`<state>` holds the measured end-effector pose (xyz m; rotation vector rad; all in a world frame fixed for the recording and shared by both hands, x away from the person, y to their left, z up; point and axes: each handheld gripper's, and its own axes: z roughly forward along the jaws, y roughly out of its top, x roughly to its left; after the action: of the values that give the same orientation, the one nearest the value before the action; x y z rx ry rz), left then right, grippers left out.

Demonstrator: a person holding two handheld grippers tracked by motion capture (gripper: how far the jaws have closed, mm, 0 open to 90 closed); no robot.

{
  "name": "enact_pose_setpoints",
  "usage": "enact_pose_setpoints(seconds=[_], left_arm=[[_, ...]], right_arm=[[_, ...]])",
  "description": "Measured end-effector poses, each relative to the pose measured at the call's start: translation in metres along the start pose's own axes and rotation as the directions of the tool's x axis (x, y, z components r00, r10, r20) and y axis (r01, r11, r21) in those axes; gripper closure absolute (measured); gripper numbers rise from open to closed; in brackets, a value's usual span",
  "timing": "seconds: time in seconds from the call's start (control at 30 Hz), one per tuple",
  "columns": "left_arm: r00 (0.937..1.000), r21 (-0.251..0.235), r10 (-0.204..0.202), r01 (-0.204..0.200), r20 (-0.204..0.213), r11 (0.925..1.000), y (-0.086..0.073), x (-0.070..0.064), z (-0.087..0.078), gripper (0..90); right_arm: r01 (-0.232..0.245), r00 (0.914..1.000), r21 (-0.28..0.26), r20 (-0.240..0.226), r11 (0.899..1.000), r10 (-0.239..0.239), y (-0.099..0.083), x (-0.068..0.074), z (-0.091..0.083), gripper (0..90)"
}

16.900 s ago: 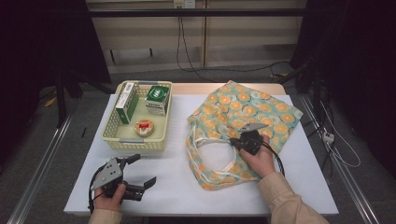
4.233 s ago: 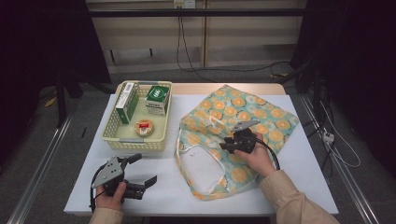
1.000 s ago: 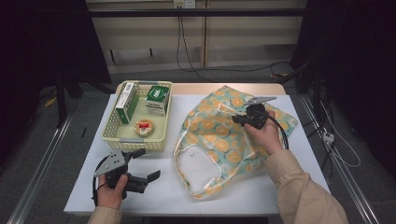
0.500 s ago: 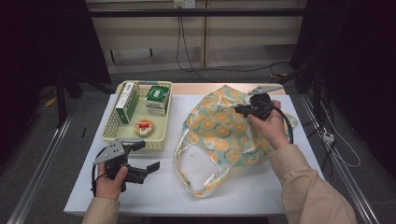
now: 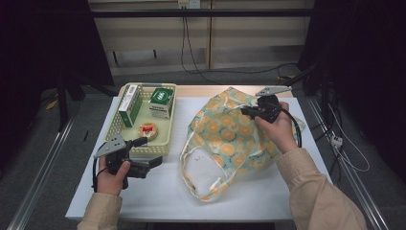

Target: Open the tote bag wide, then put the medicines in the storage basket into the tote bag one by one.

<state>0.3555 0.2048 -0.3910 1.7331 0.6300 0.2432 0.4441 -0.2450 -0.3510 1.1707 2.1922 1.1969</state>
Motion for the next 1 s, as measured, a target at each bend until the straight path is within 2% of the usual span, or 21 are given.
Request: enact_pose_setpoints(seconds=[0.4, 0.73, 1.0], left_arm=[[0.9999, 0.032, 0.013, -0.013, -0.005, 0.9994, 0.018, 0.008, 0.004, 2.4], [0.9994, 0.023, 0.014, -0.014, -0.032, 0.9996, 0.043, 0.026, 0.01, 2.5], [0.9985, 0.024, 0.035, -0.034, -0.043, 0.9991, 0.064, 0.039, 0.019, 2.7]], right_arm=[[0.01, 0.9994, 0.013, -0.033, 1.0, -0.009, -0.004, 0.011, 0.01, 90.0], [-0.006, 0.9995, 0.005, -0.031, 1.0, 0.006, -0.008, 0.01, 0.007, 90.0], [-0.01, 0.9993, -0.003, -0.037, 1.0, 0.01, -0.008, 0.009, 0.005, 90.0]])
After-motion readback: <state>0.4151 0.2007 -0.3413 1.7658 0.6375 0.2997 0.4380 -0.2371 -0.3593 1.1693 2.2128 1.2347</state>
